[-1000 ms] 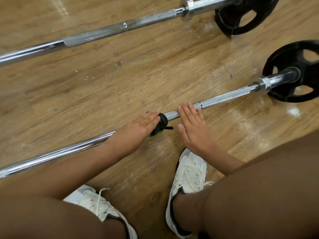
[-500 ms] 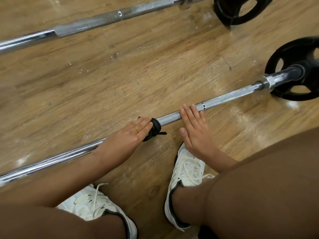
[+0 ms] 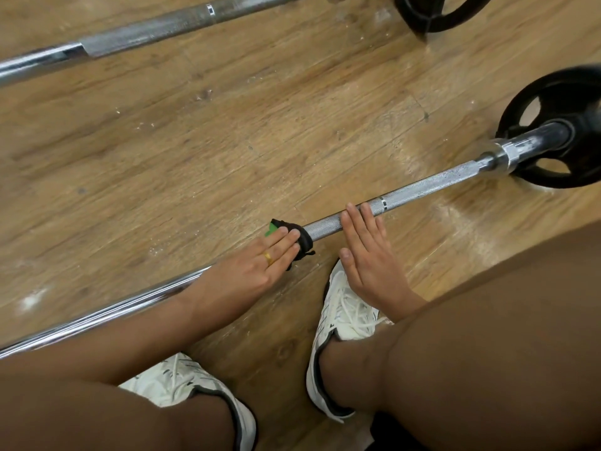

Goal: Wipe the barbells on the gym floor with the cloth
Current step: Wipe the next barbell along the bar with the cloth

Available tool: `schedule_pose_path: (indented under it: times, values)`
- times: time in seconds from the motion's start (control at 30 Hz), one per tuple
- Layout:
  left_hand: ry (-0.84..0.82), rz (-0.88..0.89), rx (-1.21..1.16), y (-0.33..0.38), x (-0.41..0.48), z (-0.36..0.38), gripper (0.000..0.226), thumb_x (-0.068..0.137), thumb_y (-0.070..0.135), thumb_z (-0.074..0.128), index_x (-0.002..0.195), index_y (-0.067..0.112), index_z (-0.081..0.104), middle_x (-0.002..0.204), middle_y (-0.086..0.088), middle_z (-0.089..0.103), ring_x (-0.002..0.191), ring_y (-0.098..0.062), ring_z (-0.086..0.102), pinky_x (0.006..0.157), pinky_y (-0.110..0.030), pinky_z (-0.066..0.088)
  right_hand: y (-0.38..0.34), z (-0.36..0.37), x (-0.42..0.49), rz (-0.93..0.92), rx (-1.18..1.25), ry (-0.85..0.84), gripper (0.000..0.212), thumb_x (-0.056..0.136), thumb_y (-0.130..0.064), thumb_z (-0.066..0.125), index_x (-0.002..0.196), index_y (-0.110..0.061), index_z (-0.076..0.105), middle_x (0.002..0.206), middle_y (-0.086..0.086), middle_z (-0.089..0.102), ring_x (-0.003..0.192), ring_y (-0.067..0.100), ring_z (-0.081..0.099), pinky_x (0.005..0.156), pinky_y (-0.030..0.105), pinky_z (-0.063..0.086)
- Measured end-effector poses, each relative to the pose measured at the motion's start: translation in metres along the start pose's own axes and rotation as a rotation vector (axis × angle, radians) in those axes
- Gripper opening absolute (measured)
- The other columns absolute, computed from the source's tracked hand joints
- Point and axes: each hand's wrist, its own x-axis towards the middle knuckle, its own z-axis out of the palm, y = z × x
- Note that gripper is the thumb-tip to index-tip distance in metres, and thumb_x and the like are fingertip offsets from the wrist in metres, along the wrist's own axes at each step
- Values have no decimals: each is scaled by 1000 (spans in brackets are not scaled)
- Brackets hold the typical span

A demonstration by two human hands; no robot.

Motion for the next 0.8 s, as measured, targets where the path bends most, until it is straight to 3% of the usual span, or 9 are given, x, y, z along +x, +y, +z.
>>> schedule_pose_path:
  times: [0.43, 0.53, 0.63, 0.7, 0.8]
  values:
    - [30, -17, -25, -10, 32, 2, 74, 77, -9, 73, 146, -2, 46, 150, -21, 47, 137, -31, 50, 110, -32, 33, -6, -4, 9, 21, 6, -37, 59, 106, -26, 30, 159, -7, 14, 168, 10, 8, 156, 29, 1, 126, 46, 2]
    - [7, -90, -59, -15, 7, 5, 77, 77, -17, 62, 149, -1, 40, 154, -22, 42, 139, -34, 46, 108, -43, 47, -5, -5, 18, 15, -5, -59, 59, 107, -28, 29, 160, -10, 12, 169, 7, 6, 156, 26, 0, 126, 46, 3]
    - [20, -74, 16, -25, -27, 6, 58, 90, -7, 34, 148, -2, 40, 155, -22, 39, 143, -34, 38, 112, -46, 38, -6, -8, 30, 25, 16, -88, 59, 107, -27, 30, 160, -12, 10, 169, 4, 5, 156, 22, -3, 126, 44, 0]
    - [36, -88, 51, -32, -37, 7, 60, 93, -2, 20, 151, -1, 36, 158, -20, 35, 146, -31, 33, 115, -45, 33, -7, -11, 40, 37, 27, -106, 59, 107, -28, 29, 160, -12, 10, 169, 3, 5, 156, 20, -5, 126, 39, -5]
    - [38, -152, 49, -41, -26, 10, 57, 96, -9, 25, 152, -2, 35, 159, -21, 33, 147, -33, 33, 116, -45, 35, -9, -13, 55, 56, 20, -142, 59, 107, -31, 26, 160, -12, 11, 168, 0, 3, 155, 17, -9, 124, 34, -10]
